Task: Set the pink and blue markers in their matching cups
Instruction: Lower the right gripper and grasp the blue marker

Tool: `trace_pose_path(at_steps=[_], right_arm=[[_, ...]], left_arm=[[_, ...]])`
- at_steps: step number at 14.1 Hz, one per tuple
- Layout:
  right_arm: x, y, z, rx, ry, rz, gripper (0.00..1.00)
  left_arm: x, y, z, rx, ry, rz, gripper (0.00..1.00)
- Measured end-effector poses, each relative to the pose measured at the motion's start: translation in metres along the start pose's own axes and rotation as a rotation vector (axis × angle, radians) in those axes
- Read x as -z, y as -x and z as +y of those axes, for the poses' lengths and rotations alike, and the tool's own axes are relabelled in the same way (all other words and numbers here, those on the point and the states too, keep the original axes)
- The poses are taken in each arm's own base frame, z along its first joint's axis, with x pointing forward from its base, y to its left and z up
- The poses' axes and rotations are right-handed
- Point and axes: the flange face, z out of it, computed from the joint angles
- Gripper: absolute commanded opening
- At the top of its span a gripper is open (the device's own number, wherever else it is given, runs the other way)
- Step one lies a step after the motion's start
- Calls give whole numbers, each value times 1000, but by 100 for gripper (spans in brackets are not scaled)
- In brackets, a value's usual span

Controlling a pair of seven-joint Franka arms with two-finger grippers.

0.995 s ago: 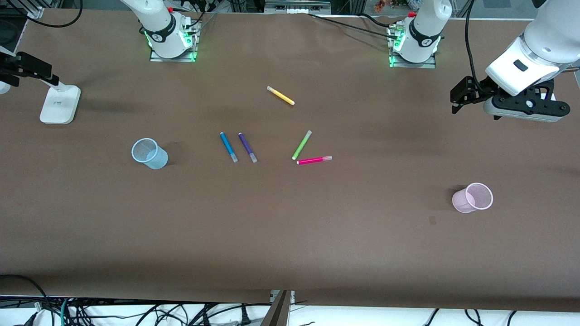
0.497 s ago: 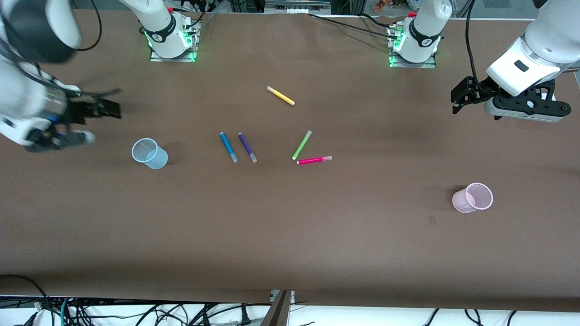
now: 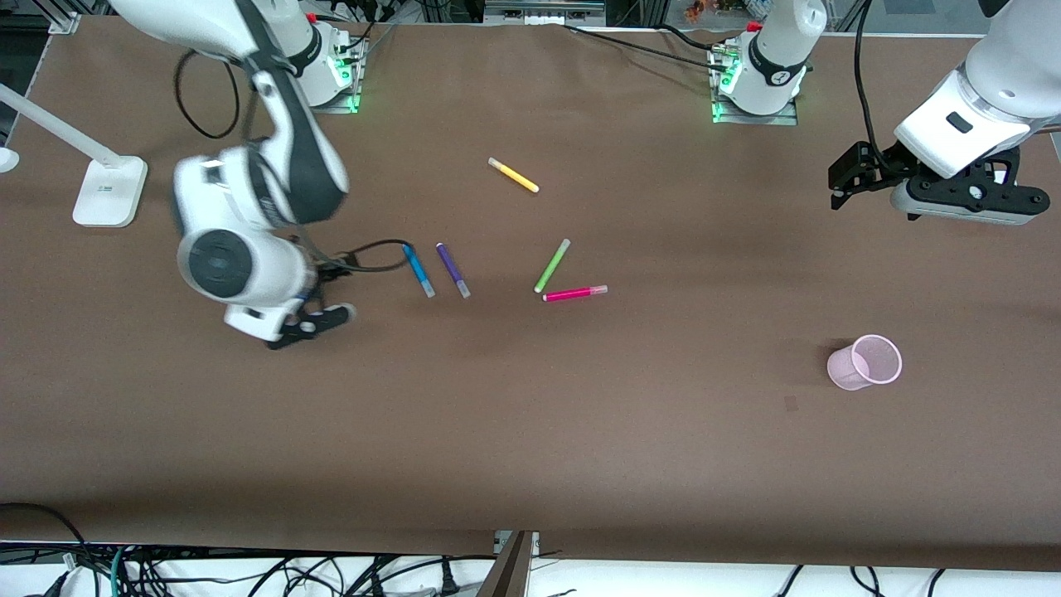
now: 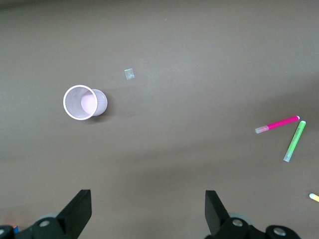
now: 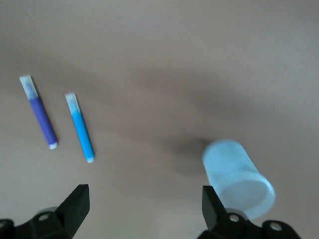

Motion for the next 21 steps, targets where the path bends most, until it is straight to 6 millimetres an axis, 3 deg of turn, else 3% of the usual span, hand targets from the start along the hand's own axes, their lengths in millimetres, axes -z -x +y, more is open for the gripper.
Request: trace_pose_path(at_steps=[3,5,11,15,16,21], right_arm=[[-61,-34,-57,54,18,26,100],[-90,-45,-79,34,17,56,100],[-139,-44,-83,13,4,79,100],[-153,-37,-91,23,2,53,97],[-155,-36,-95,29,0,49,88],[-157,-35,-105,45,4,47,12]], left_arm=[[0,0,0,0,2,0,100],[0,0,0,0,4,0,100],[0,0,0,1,5,-1,100],[-5,-2,0,1,5,-11,100],[-11,-4,0,1,6,-24,100],[-35,-10,1,-1,10,-89,100]])
